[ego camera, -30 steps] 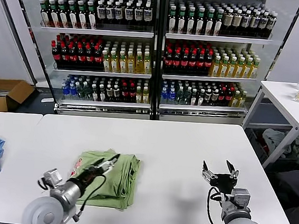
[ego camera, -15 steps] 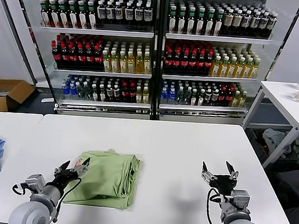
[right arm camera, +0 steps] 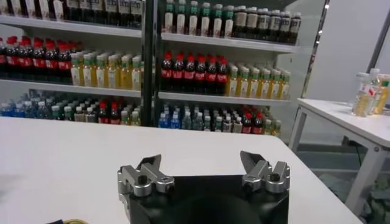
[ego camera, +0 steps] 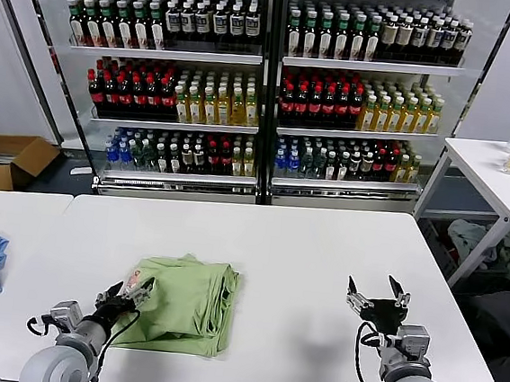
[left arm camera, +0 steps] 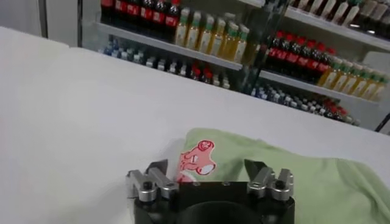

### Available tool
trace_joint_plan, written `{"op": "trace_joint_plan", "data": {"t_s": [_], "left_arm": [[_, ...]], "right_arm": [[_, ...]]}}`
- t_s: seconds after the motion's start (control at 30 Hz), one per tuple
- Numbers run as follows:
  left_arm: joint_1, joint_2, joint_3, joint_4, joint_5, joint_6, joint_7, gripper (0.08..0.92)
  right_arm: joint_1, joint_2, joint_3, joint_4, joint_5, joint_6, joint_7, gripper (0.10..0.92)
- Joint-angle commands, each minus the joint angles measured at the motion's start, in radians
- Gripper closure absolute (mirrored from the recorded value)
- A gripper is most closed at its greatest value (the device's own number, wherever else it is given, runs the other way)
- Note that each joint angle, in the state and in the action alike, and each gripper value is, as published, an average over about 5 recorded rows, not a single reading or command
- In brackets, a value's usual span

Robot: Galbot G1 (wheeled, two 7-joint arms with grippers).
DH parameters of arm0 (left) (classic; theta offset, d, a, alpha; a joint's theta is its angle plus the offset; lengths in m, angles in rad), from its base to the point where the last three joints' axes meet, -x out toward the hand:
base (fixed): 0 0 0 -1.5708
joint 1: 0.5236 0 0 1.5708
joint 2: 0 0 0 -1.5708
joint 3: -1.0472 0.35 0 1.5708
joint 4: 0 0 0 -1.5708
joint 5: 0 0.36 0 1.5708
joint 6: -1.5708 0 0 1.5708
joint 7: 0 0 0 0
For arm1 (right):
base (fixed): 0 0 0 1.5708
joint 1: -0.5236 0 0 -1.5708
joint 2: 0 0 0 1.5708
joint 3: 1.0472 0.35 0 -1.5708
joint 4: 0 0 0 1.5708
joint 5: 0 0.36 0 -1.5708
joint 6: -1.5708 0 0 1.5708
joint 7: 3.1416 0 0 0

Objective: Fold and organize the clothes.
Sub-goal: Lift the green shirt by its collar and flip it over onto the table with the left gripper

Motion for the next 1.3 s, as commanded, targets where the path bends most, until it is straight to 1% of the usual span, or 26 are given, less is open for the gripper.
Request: {"op": "trace_joint_plan", "data": {"t_s": [0.03, 0.23, 0.7, 0.77, 0.87, 0.97, 1.07, 1.13, 1.3], "left_arm": [[-0.01, -0.008, -0.01, 0.061, -0.182, 0.03, 0.016, 0.268], [0.005, -0.032, -0.032, 0.039, -0.363, 0.05, 0.025, 0.441], [-0.024, -0.068, -0.11, 0.078, -0.596, 0.063, 0.012, 0.848], [-0.019, -0.073, -0.144, 0.07, -0.657, 0.069, 0.01, 0.891], [-0.008, -0.067, -0.223, 0.055, -0.759, 0.088, 0.001, 0.911], [-0.002, -0.037, -0.324, 0.049, -0.839, 0.104, -0.014, 0.911], [-0.004, 0.017, -0.434, 0.05, -0.897, 0.118, -0.031, 0.911], [-0.006, 0.068, -0.499, 0.052, -0.912, 0.123, -0.037, 0.911], [-0.014, 0.229, -0.629, 0.024, -0.911, 0.14, -0.053, 0.911]], "right_arm": [[-0.004, -0.001, 0.004, 0.003, 0.0, 0.001, 0.0, 0.202], [-0.007, 0.0, 0.009, 0.002, -0.002, 0.001, 0.001, 0.203], [-0.012, 0.002, 0.01, 0.008, -0.007, 0.002, 0.004, 0.203], [-0.011, 0.001, 0.011, 0.008, -0.006, 0.003, 0.005, 0.202], [-0.011, -0.001, 0.013, 0.009, -0.005, 0.005, 0.004, 0.203], [-0.011, -0.005, 0.015, 0.008, -0.004, 0.007, 0.004, 0.203], [-0.007, -0.008, 0.014, 0.006, -0.002, 0.009, 0.003, 0.203], [-0.002, -0.01, 0.012, 0.005, 0.0, 0.009, 0.004, 0.202], [0.01, -0.011, 0.005, 0.003, 0.003, 0.009, 0.005, 0.203]]}}
